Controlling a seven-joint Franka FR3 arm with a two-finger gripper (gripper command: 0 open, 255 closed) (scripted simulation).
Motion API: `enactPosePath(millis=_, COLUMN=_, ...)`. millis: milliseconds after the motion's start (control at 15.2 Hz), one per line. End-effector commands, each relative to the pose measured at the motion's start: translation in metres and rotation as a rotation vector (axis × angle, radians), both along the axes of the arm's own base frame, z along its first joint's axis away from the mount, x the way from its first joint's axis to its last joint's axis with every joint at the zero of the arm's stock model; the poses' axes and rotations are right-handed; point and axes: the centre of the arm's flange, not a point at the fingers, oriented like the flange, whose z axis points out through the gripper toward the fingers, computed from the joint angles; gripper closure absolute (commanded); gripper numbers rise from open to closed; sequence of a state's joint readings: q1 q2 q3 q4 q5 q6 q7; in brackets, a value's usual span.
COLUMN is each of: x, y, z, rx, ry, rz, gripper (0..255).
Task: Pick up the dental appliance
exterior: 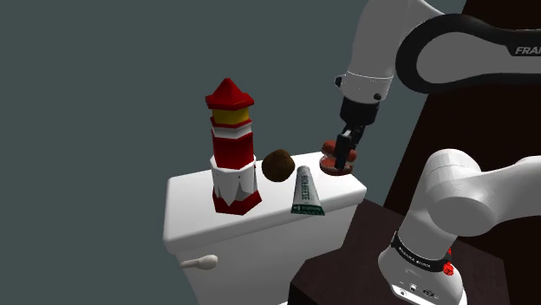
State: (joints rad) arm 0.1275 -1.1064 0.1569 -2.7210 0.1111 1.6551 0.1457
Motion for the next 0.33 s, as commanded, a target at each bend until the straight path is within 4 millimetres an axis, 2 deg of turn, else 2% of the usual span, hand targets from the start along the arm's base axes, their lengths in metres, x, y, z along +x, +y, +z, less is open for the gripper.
enactPosePath(millis=0, x=-0.001, y=-0.001, z=0.010, rx=0.000, ry=0.000, rz=0.000, gripper=255)
enactPosePath(millis=132, x=-0.001, y=-0.001, z=0.021, rx=0.000, ry=0.000, rz=0.000, gripper=255)
enactPosePath(millis=264, x=-0.001, y=-0.001, z=0.022, rx=0.000, ry=0.000, rz=0.000, gripper=255)
